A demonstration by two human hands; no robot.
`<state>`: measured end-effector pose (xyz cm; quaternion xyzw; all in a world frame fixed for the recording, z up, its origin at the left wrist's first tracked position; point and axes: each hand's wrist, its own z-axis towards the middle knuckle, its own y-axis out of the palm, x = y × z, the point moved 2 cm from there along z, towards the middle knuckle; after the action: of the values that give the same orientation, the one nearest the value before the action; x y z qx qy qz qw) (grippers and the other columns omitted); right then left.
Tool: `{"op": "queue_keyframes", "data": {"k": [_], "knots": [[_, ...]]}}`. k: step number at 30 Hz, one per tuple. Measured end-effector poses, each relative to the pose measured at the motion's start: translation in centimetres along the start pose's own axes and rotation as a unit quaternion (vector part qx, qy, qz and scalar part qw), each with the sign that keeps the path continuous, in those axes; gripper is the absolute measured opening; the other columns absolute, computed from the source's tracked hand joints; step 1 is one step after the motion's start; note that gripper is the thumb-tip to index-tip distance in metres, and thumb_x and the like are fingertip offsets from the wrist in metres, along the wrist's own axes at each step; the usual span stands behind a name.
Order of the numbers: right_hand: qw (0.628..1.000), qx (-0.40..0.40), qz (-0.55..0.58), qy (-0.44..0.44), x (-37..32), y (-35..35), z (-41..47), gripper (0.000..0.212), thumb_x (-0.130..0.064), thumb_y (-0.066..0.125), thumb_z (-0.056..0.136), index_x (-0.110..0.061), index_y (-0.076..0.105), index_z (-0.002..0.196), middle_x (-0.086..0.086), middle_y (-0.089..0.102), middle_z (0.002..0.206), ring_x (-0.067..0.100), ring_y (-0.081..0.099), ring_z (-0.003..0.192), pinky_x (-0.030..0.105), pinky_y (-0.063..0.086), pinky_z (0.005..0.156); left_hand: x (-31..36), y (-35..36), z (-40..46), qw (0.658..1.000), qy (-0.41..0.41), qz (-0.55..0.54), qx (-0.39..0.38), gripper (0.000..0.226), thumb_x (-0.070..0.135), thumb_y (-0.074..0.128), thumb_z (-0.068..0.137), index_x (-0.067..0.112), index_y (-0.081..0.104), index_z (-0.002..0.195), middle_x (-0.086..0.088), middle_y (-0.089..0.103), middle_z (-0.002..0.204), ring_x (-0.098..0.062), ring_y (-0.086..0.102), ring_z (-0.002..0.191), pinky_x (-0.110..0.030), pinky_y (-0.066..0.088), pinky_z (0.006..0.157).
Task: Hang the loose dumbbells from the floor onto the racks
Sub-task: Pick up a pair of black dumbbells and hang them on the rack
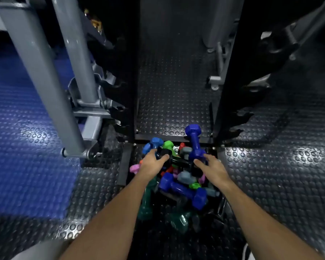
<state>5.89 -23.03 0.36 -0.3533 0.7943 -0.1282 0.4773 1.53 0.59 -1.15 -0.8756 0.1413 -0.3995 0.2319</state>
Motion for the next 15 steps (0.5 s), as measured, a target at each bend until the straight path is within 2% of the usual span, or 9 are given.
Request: {"op": "queue_keyframes", "data": {"k": [4, 6, 8, 10, 13, 15], "knots": [[1.0, 0.008, -0.003, 0.026, 2.3, 1.1, 2.5, 0.041, -0.039, 0.067, 0.098, -0.019, 0.064, 0.134, 0.0, 0.062, 0.104, 0.015, 0.06, 0.086, 0.026, 0.043, 0.071, -0.9, 1.8, 3.5, 0.999, -0.014, -0.036, 0.022, 0.058, 0.048, 0.067, 0.094, 0.012, 0.054, 0.138, -0.006, 0.065, 0.125, -0.027, 0.06, 0.113, -0.033, 0.046, 0.093], [0.999, 0.007, 0.02, 0.05, 3.6, 1.8, 3.7, 0.045, -0.039, 0.069, 0.097, -0.017, 0.061, 0.136, 0.002, 0.062, 0.109, 0.019, 0.061, 0.09, 0.029, 0.046, 0.072, -1.5, 2.8, 5.0, 0.998, -0.032, -0.04, 0.026, 0.061, 0.048, 0.068, 0.093, 0.011, 0.053, 0.139, -0.005, 0.064, 0.123, -0.026, 0.059, 0.111, -0.029, 0.04, 0.086], [0.997, -0.004, 0.048, 0.065, 4.8, 2.5, 4.8, 0.058, -0.043, 0.072, 0.094, -0.016, 0.056, 0.143, 0.003, 0.067, 0.118, 0.021, 0.065, 0.1, 0.031, 0.051, 0.082, -2.1, 3.3, 6.2, 0.998, -0.04, -0.03, 0.032, 0.061, 0.047, 0.068, 0.093, 0.011, 0.052, 0.139, -0.006, 0.062, 0.122, -0.026, 0.058, 0.11, -0.027, 0.036, 0.083], [0.994, -0.006, 0.066, 0.083, 6.1, 3.4, 6.1, 0.072, -0.046, 0.074, 0.091, -0.017, 0.047, 0.151, 0.003, 0.065, 0.123, 0.021, 0.064, 0.107, 0.033, 0.049, 0.089, -3.0, 4.3, 8.0, 0.998, -0.044, -0.036, 0.032, 0.061, 0.047, 0.07, 0.092, 0.01, 0.053, 0.137, -0.007, 0.063, 0.126, -0.024, 0.059, 0.108, -0.028, 0.039, 0.083], [0.993, -0.002, 0.091, 0.078, 6.7, 3.8, 6.8, 0.07, -0.043, 0.077, 0.09, -0.019, 0.048, 0.148, 0.002, 0.062, 0.118, 0.018, 0.062, 0.097, 0.029, 0.048, 0.078, -3.8, 5.7, 9.9, 0.997, -0.043, -0.066, 0.013, 0.055, 0.047, 0.075, 0.087, 0.011, 0.06, 0.126, -0.008, 0.069, 0.12, -0.023, 0.065, 0.101, -0.034, 0.054, 0.09], [0.99, -0.006, 0.11, 0.09, 7.8, 4.4, 7.7, 0.069, -0.047, 0.081, 0.084, -0.021, 0.052, 0.141, 0.002, 0.067, 0.121, 0.018, 0.066, 0.1, 0.034, 0.055, 0.085, -4.2, 6.5, 11.0, 0.996, -0.048, -0.071, 0.015, 0.057, 0.048, 0.077, 0.084, 0.012, 0.06, 0.125, -0.008, 0.07, 0.117, -0.026, 0.067, 0.103, -0.036, 0.055, 0.093]]}}
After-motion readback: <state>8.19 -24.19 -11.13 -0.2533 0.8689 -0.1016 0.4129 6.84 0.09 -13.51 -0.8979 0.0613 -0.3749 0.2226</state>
